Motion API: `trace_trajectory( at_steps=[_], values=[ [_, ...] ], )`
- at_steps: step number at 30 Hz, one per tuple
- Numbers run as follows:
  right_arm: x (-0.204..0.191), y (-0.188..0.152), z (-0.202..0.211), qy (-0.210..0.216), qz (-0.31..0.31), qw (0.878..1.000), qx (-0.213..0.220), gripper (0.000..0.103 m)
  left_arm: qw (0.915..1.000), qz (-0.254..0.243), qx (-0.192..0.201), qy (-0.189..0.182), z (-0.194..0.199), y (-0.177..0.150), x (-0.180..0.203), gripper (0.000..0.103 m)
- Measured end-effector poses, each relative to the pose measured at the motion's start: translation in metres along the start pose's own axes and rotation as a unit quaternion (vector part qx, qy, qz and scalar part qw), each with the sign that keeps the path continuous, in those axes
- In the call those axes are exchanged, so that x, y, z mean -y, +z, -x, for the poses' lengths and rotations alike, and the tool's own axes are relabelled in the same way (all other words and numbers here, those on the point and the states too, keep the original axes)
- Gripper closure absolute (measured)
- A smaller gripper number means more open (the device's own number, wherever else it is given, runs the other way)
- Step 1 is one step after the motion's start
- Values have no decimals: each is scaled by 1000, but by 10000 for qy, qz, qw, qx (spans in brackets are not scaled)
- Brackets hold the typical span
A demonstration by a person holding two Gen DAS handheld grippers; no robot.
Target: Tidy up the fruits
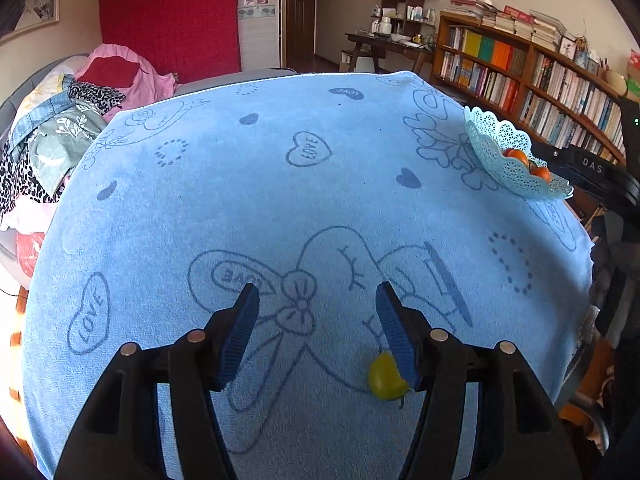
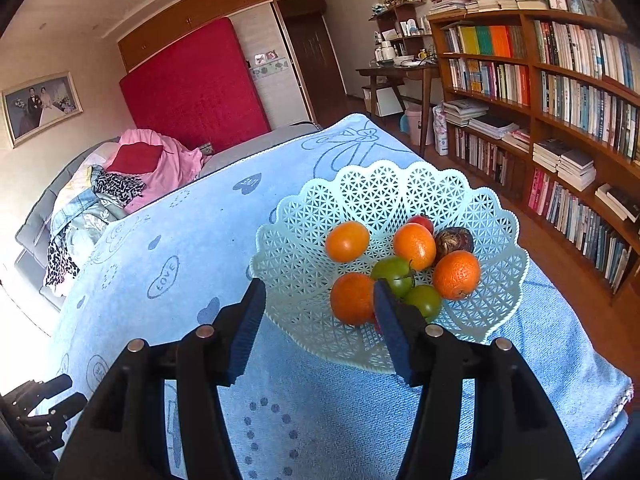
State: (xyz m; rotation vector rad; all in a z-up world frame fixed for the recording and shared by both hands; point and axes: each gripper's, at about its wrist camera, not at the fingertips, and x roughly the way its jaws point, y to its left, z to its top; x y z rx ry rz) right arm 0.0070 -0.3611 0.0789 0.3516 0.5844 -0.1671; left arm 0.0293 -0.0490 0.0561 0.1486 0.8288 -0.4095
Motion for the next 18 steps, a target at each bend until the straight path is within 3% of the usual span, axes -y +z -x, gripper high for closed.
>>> trace_trajectory(
  at_steps=[8,18],
  values=[
    [2,-3,4,18,25,10000,10,45,9991,-114,-372,-189,-8,-28,23,43],
    [15,-2,12,64,38,10000,63,45,9972,-102,-707,-217,-22,-39,38,74]
  ],
)
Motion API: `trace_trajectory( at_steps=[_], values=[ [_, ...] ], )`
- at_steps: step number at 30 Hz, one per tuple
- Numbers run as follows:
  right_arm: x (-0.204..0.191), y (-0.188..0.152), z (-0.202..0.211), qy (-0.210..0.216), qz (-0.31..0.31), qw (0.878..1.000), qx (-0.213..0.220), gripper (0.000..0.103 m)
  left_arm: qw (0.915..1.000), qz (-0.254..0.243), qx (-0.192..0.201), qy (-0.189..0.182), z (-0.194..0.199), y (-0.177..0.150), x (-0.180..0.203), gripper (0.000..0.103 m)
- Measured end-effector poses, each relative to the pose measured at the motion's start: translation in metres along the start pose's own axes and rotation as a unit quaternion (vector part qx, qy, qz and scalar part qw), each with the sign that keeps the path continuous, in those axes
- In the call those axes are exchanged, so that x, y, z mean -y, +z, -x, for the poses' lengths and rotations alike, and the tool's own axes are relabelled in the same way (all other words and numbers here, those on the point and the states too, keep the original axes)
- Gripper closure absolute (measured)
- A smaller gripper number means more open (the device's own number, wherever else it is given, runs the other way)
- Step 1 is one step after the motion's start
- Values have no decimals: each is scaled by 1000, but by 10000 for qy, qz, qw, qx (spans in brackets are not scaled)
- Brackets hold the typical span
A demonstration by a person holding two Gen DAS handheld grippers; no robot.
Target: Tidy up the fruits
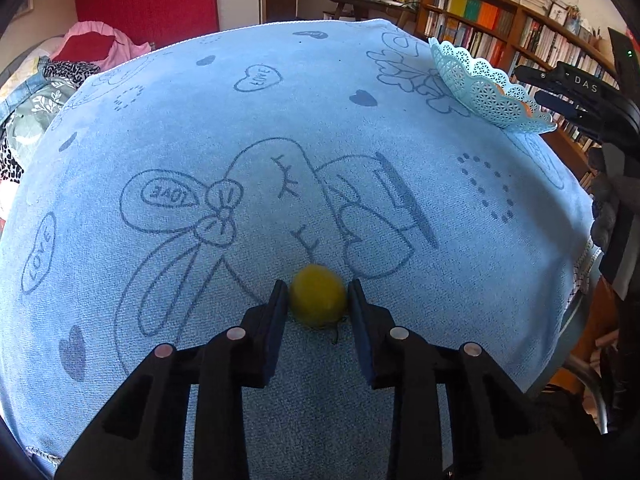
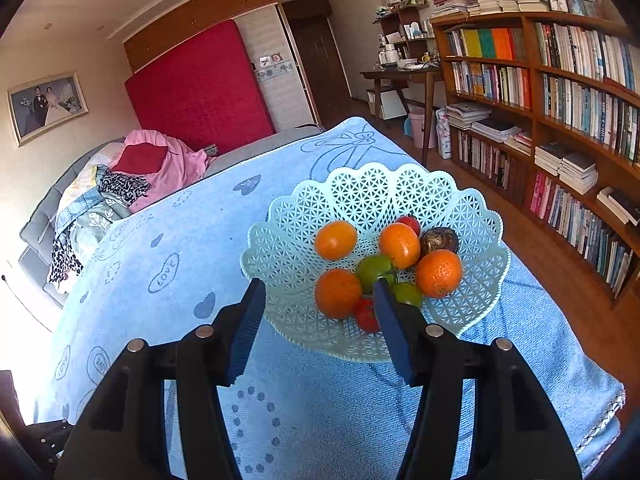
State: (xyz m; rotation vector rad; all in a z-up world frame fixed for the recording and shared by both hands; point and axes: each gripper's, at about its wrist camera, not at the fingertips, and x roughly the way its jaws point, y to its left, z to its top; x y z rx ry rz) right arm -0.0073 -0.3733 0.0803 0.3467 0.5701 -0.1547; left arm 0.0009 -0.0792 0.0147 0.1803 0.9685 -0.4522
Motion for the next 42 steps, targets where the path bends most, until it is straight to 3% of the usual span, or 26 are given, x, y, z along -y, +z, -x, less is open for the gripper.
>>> trace_trajectory(
  at_steps=[10,21,24,28,34,39,42],
  values=[
    [24,12,8,-124,-118,9996,232,45,9995,-250,201,11,3,28,24,75],
    [66,19,13,-371,-531,9973,335,44,9922,-742,886,-468,6,110,92,75],
    [69,21,14,-395,-549,9970,365,37,9899,-816,977,-626,-2,134,109,75],
    [72,22,14,-537,-480,9965,425,36,9867,-931,1093,-770,-13,160,129,75],
    [81,22,7,-574,-577,9960,365,30,9863,-930,1033,-888,-39,187,144,75],
    [86,20,1,-591,-650,9957,284,29,9856,-976,998,-958,-50,195,152,75],
    [85,20,-1,-576,-640,9959,261,23,9855,-944,1035,-958,-54,196,151,72]
  ],
)
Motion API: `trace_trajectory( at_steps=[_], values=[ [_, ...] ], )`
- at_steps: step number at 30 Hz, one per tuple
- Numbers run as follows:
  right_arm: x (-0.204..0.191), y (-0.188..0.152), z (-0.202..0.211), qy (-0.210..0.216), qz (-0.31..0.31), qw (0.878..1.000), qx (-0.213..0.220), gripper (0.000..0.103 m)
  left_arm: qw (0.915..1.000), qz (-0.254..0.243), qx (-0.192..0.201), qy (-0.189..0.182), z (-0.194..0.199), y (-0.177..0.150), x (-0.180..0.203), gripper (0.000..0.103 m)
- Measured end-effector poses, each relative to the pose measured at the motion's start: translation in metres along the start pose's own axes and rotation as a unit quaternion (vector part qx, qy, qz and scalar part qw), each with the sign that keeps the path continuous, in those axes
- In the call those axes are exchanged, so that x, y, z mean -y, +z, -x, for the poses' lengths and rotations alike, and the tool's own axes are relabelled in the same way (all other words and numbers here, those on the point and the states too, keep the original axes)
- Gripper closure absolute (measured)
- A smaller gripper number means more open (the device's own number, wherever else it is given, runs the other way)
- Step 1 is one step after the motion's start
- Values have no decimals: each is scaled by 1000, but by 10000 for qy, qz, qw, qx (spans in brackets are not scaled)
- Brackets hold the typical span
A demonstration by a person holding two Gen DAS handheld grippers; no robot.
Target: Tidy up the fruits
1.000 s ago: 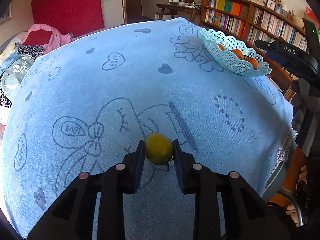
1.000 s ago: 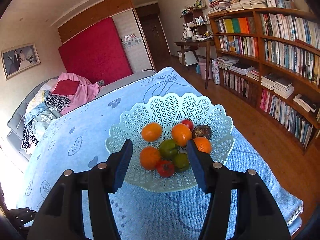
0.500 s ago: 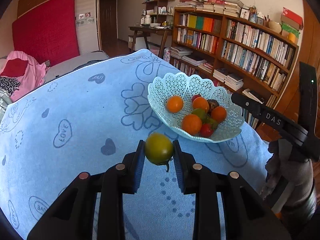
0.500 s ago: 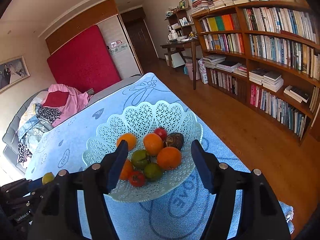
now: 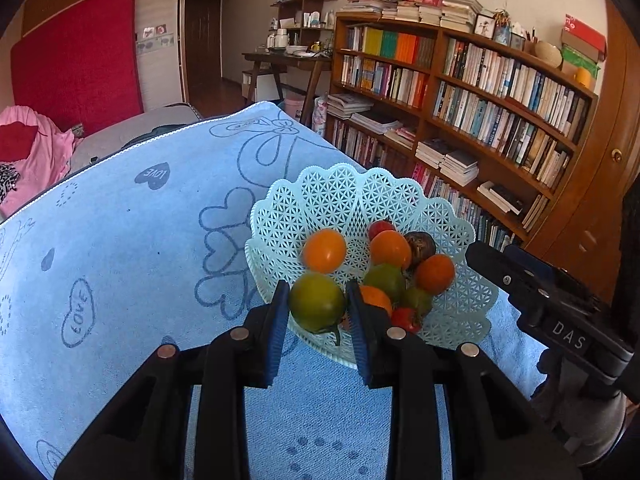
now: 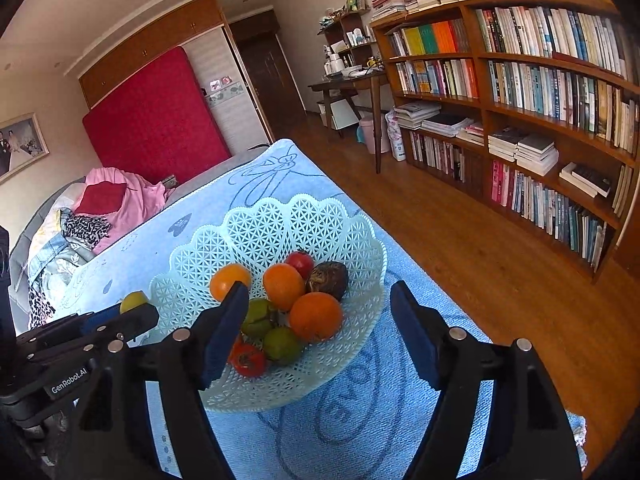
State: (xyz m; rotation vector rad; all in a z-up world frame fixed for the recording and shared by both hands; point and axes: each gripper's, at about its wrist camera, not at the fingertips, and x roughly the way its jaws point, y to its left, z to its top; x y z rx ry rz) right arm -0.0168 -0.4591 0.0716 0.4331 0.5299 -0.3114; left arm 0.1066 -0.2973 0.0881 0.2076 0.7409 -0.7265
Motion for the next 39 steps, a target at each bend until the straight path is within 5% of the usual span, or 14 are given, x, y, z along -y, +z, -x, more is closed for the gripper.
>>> trace_trajectory(
  at_steps=[3,8,12,24,39],
  values=[
    [-1,0,0,30,-3,10000,-7,19,9999,-6,139,35,3,0,-3,38],
    [1,0,-1,128,-114,9998,-112,8,9994,-43,214,287,5,-2,-9,31],
    [-1,2,2,141,-148,9997,-161,4,9978,-55,299,592,9,-5,-13,13],
    [-28,9,7,-265,1028,9925,-605,3,9876,-213,410,1499,25,-16,-18,5],
    [-62,-4,22,78,2371,9668,-946,3,9807,-463,458,1843,37,-17,-10,5]
  ],
)
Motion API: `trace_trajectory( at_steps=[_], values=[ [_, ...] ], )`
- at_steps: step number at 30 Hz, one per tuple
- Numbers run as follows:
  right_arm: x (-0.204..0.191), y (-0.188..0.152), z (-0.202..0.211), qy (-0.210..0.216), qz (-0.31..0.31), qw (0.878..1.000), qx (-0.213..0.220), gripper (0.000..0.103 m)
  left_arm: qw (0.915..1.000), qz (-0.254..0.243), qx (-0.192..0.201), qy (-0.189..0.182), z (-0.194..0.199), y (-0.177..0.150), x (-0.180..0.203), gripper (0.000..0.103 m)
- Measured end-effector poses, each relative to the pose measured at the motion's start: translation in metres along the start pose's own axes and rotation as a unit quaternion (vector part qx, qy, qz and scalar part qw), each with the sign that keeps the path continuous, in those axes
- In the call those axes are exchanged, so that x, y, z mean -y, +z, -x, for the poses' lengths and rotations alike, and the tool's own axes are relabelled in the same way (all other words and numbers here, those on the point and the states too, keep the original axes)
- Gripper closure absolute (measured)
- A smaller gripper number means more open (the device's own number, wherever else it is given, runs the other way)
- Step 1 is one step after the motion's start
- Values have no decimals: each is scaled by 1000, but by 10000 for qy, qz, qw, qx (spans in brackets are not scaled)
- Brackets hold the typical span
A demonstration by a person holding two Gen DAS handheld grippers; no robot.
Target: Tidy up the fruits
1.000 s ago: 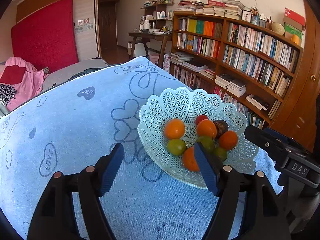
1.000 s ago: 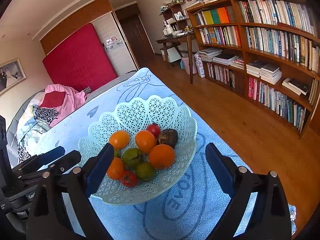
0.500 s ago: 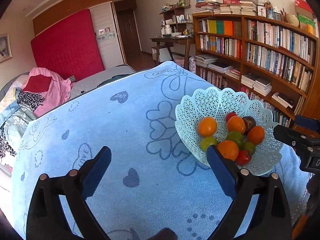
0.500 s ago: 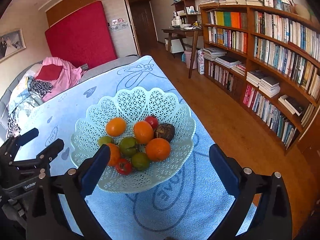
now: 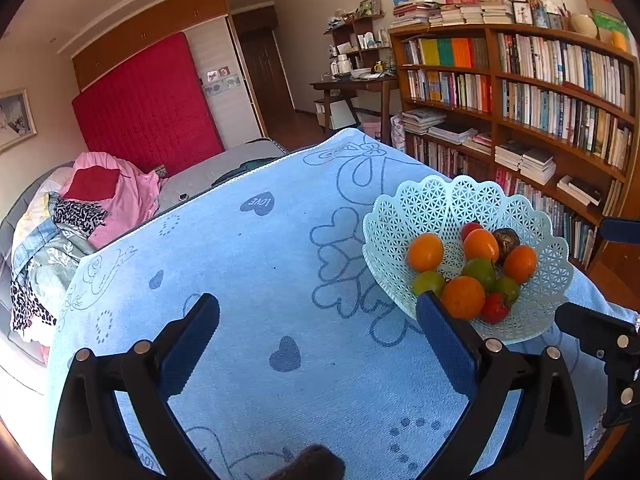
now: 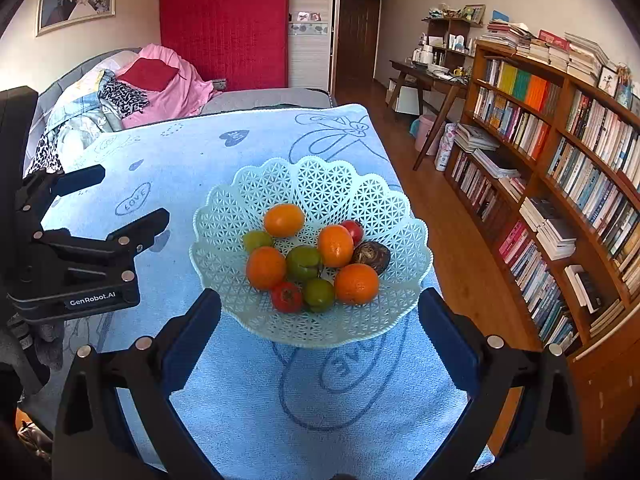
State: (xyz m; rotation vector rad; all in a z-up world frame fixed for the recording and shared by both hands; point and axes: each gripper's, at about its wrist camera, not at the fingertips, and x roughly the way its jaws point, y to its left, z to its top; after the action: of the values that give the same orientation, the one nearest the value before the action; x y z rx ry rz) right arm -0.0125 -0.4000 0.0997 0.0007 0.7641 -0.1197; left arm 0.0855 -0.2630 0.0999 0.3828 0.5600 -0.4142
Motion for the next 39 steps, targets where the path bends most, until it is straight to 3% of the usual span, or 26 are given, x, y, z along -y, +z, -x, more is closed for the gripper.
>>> trace_trajectory(
  at_steps=[39],
  values=[
    [-1,-4,-5,-75,126,9998,-159,3,9996,-290,7,66,2,1,14,5]
  ],
)
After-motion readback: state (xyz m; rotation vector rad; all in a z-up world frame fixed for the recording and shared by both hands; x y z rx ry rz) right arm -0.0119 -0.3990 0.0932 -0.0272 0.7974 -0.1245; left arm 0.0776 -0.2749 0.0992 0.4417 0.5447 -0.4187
